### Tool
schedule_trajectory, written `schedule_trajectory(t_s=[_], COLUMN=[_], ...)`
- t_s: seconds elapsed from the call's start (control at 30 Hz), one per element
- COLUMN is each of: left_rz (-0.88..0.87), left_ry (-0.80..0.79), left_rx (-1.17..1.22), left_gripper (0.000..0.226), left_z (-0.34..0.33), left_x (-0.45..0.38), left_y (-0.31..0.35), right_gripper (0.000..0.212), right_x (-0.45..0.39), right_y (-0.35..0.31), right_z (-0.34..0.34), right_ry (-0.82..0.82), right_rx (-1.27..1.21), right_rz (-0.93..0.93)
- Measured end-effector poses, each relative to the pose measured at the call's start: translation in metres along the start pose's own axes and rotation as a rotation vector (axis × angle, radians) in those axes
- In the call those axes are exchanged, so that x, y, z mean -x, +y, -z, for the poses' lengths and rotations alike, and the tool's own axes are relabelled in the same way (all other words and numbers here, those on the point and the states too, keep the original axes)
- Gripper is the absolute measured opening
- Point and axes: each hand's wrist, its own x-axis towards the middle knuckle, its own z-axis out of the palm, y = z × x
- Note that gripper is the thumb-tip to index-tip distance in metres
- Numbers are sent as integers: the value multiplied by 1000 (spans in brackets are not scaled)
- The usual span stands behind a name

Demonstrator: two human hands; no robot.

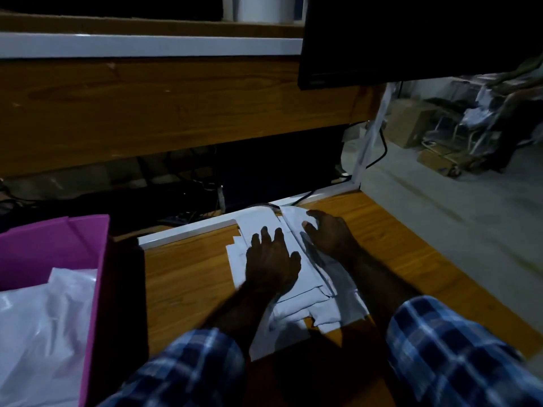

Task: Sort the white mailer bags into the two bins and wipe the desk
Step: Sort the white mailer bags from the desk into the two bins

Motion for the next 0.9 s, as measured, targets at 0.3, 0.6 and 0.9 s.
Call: schedule_trajectory(t_s=[0.3, 0.6, 0.9], left_rz=[143, 130, 58], left_ry=[78, 106, 300], left_rx=[-6, 72, 138], left_gripper=[73, 74, 55], left_z=[-54, -45, -15], left_x=[-9, -11, -8], left_y=[4, -4, -9], right_gripper=[58, 56, 34], right_x=[0, 10, 8], right_y=[42, 44, 17], right_z=[-42, -54, -32], right_ry=[-110, 9, 286], right_rx=[34, 3, -77], right_rz=[-53, -24, 118])
